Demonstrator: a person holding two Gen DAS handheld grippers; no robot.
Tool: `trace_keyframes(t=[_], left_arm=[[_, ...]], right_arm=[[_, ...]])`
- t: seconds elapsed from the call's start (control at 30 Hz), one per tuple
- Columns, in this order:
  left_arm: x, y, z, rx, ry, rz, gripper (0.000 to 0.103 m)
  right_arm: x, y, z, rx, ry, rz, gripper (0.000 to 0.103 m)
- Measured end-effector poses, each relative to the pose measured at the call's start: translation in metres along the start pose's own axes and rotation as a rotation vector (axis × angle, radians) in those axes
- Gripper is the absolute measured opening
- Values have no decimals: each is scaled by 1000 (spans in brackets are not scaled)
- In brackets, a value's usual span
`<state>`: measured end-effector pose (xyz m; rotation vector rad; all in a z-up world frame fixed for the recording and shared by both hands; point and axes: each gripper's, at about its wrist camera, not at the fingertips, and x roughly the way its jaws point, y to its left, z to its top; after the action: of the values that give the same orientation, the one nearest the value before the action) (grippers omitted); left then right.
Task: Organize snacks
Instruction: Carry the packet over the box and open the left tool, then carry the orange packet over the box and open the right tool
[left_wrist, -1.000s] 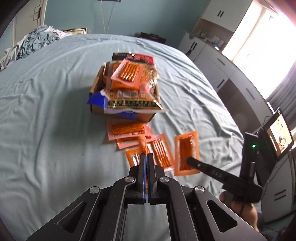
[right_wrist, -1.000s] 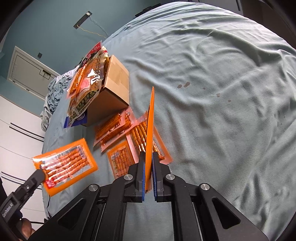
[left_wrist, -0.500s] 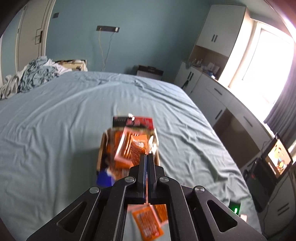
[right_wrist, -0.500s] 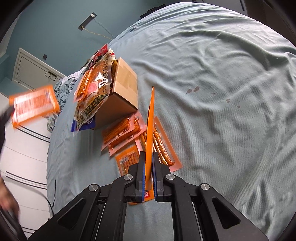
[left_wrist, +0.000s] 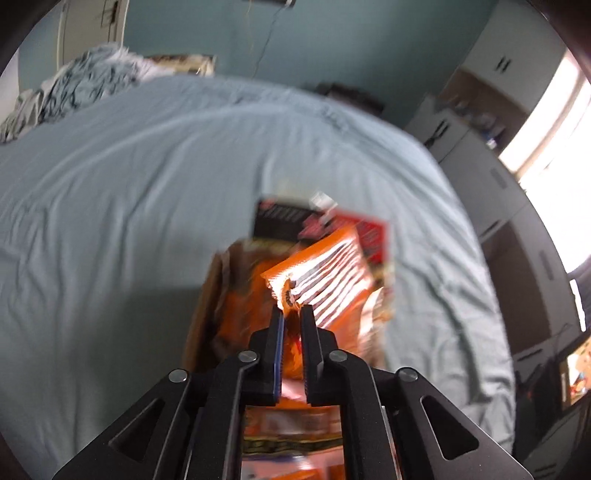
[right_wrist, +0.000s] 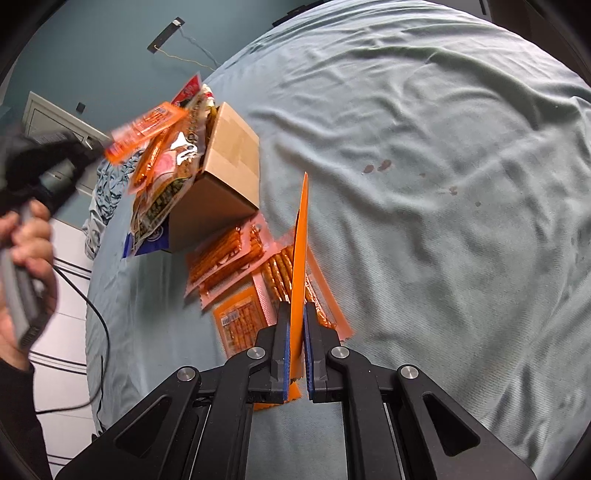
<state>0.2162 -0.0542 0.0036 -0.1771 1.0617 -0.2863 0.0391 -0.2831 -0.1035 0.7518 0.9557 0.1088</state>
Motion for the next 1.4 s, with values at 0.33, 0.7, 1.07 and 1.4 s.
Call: trace_keyframes(t=[0.33,0.7,1.07,1.4], left_arm=[[-39,12,-39,142,-51,117,68],[-113,9,-126,325,8,270,82],[-117,37,-169,283,1,244,94],[-110,52,-160,246,14,232,94]], right_arm=[[-9,7,-1,-35,-45,-3,5],[-36,9,-15,-68,-107,-3,5],[-64,55,3,-119,-138,7,5],[-60,123,71,-99,-183,140,5]])
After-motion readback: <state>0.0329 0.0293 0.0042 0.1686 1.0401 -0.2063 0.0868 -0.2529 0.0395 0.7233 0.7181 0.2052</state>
